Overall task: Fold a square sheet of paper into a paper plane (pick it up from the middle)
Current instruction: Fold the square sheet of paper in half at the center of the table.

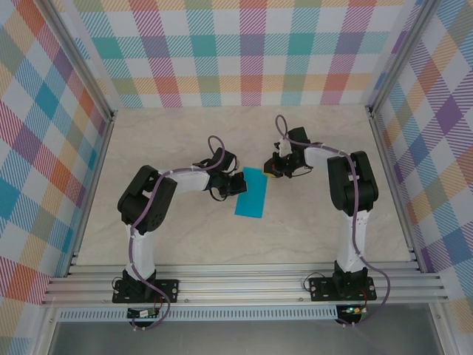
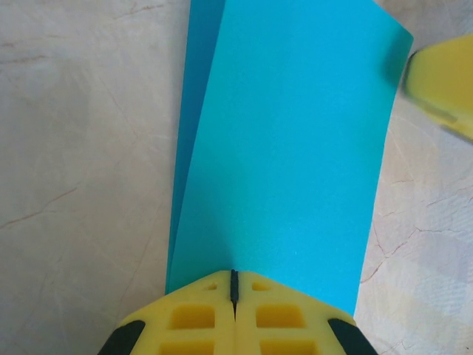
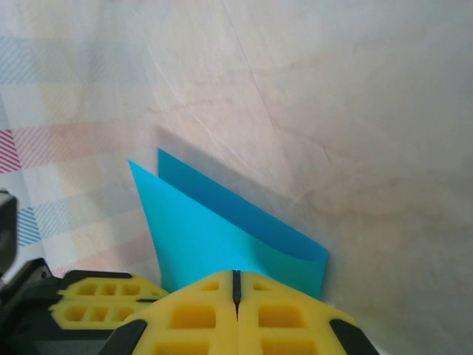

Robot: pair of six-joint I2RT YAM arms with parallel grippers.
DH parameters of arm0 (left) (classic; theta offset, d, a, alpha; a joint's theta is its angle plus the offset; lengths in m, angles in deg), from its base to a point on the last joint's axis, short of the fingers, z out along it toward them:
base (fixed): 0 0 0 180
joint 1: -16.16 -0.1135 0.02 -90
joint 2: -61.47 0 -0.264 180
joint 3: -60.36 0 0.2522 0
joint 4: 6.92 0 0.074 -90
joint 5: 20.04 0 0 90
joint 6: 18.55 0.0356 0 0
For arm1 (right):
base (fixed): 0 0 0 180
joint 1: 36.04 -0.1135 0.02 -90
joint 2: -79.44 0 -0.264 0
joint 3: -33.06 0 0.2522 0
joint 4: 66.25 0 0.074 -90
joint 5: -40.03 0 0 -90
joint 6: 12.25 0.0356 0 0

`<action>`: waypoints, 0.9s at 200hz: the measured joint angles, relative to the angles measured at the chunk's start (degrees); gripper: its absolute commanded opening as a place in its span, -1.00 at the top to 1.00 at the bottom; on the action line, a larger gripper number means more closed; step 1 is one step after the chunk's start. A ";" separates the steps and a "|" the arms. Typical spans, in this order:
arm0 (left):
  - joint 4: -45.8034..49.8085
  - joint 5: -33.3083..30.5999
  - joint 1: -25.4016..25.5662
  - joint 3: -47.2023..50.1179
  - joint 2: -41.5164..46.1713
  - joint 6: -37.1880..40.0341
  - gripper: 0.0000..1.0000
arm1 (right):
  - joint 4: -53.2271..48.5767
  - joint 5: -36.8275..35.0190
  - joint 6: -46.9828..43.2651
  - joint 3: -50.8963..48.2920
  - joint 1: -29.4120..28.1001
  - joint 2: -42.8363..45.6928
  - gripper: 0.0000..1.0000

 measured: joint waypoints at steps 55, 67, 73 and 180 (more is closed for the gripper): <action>-0.79 0.20 0.00 0.37 0.00 0.00 1.00 | -0.20 -0.22 0.02 2.56 0.59 -3.78 1.00; -0.83 0.22 0.00 0.37 0.00 0.00 1.00 | -0.13 0.87 0.02 2.73 0.79 -4.33 1.00; -0.83 0.22 0.00 0.37 0.00 0.00 1.00 | -0.15 0.81 0.04 2.73 0.79 -4.33 1.00; -1.01 0.26 0.00 0.48 0.00 0.00 1.00 | -3.96 -0.63 0.00 5.03 0.81 -3.58 1.00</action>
